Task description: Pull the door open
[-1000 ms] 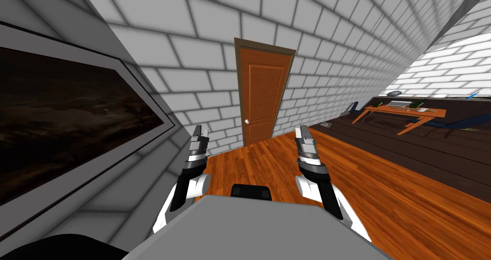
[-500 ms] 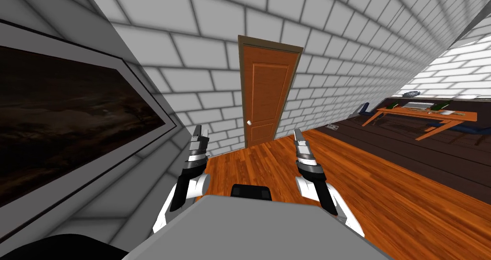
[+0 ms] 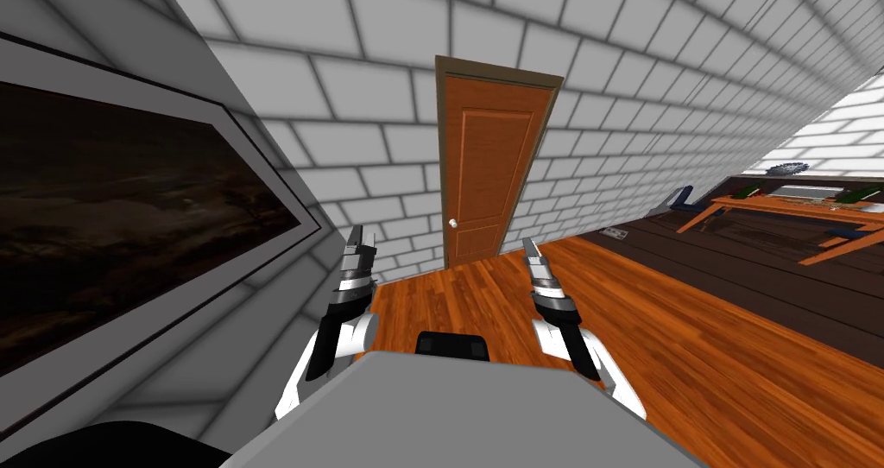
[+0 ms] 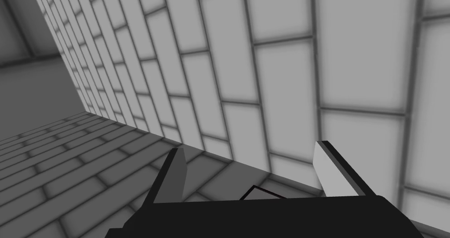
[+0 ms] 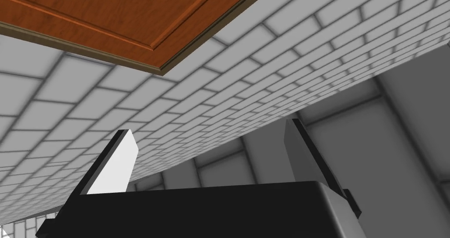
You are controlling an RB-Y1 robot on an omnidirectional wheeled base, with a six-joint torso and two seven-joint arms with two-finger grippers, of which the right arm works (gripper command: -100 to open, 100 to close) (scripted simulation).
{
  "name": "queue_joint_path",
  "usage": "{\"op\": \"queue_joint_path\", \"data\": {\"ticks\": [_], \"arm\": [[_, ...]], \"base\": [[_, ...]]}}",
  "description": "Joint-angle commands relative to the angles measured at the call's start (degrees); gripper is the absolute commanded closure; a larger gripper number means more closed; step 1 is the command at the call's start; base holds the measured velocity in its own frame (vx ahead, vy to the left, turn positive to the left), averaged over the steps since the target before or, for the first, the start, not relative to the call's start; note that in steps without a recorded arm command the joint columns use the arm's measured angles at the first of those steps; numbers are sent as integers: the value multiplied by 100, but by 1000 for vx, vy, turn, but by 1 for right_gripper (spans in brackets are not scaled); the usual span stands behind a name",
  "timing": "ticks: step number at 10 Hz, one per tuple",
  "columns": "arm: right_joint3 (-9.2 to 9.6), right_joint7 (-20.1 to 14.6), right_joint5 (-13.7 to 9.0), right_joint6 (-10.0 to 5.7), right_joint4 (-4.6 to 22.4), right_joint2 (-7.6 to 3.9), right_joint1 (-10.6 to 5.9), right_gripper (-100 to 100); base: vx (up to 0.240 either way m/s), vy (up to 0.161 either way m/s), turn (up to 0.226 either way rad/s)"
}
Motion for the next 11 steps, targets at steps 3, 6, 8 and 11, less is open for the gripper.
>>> {"op": "queue_joint_path", "data": {"ticks": [3, 6, 8, 11], "arm": [[-172, 355, 189, -126, 484, -54, -85, -100], [-317, 670, 358, -252, 940, -78, -177, -100], [-415, 881, 472, -337, 1246, -92, -238, -100], [-565, 1205, 647, -468, 1717, -103, -333, -100]], "base": [[104, 36, 79], [105, 22, 87], [109, 20, 75], [108, 27, 87]]}}
